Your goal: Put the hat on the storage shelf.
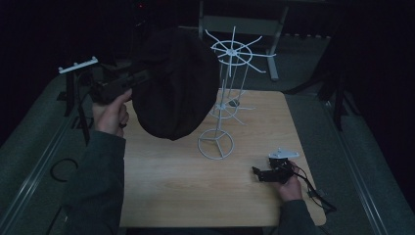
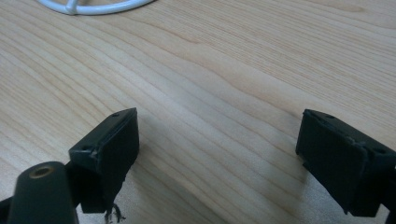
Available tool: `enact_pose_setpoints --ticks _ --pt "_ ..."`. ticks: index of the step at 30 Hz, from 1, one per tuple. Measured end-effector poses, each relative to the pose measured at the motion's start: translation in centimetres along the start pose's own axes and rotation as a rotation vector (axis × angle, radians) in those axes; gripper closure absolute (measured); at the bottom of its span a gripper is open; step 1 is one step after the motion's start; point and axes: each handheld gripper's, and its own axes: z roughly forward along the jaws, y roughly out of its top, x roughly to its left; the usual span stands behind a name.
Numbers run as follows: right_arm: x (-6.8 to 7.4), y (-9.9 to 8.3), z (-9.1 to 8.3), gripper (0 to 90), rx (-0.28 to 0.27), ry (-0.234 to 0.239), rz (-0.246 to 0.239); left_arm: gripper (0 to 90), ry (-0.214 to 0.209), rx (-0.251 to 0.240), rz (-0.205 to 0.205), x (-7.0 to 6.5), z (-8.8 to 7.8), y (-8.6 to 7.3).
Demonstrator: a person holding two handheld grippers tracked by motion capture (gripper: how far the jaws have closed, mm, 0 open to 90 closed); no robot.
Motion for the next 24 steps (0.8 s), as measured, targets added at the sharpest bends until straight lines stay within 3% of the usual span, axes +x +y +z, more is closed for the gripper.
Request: enact_pose_setpoints --ticks 3,8,14,15,24 --pt "0.0 0.0 0.0 13.2 -0.001 -0.001 -0.001 78.3 0.038 0.041 0.016 0.2 1.2 -0.5" --pt "0.0 0.0 0.0 13.2 -0.001 0.000 -0.001 78.4 0.052 0.056 0.022 0.1 2.1 -0.8" --pt "0.0 0.0 0.0 13.2 0.000 0.000 -0.001 77.9 0.066 0.138 0.042 0.0 3.6 -1.7" --pt "0.0 0.0 0.0 13.2 0.000 0.000 -0.001 77.4 0.084 0.156 0.045 0.0 4.0 -1.9" --pt "0.0 0.0 0.0 13.2 -0.001 0.000 0.000 74.3 0.136 0.203 0.041 0.3 5.1 -2.5"
